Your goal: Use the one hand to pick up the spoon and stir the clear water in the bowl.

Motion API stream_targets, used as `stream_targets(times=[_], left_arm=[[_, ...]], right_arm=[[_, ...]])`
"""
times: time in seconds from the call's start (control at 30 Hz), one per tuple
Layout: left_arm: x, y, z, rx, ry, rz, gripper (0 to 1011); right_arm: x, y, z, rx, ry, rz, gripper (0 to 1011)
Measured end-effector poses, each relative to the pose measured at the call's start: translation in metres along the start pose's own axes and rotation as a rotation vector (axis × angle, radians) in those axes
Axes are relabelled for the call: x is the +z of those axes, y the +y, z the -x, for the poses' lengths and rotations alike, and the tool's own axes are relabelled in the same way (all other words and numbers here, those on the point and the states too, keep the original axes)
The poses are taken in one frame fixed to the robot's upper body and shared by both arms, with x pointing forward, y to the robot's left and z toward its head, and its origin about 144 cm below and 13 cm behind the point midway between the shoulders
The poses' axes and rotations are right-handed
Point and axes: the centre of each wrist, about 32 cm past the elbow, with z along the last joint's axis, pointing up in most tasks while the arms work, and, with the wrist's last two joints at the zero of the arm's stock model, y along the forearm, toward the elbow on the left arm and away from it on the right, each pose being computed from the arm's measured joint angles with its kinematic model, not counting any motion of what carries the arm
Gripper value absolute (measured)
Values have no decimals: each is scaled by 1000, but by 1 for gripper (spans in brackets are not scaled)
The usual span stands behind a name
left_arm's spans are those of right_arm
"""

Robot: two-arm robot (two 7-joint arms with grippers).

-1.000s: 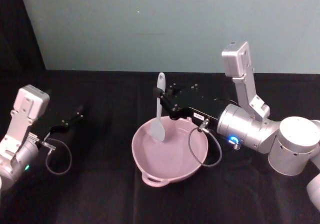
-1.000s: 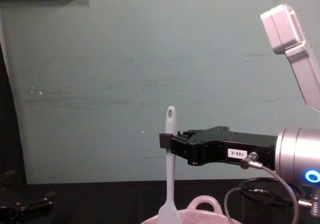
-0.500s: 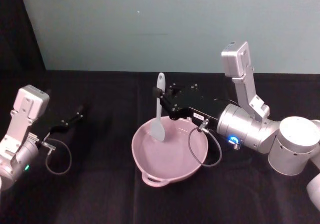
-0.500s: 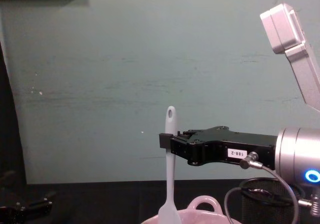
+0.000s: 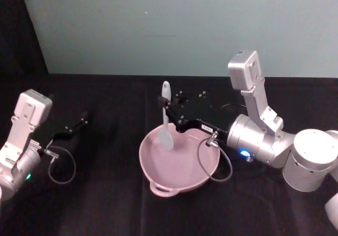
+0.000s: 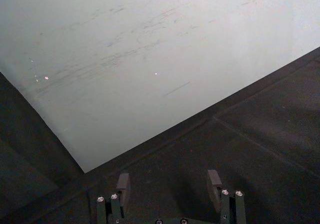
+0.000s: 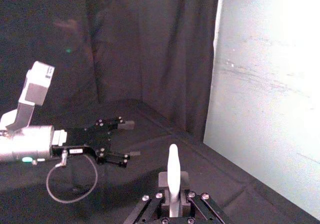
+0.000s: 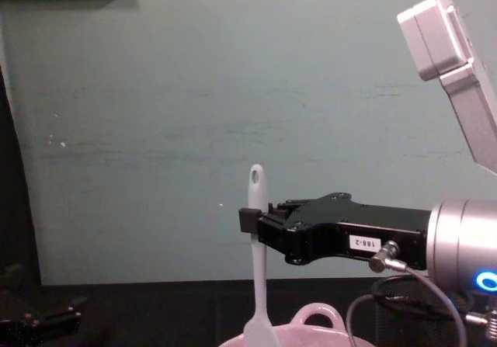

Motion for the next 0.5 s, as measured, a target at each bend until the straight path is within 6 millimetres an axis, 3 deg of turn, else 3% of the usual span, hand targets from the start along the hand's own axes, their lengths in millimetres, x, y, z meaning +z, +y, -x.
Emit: stream_targets(times=[0.5], left_arm=[[0,0,0,0,0,0,1005]], right_arm=[[2,-7,17,34,-51,11,117]])
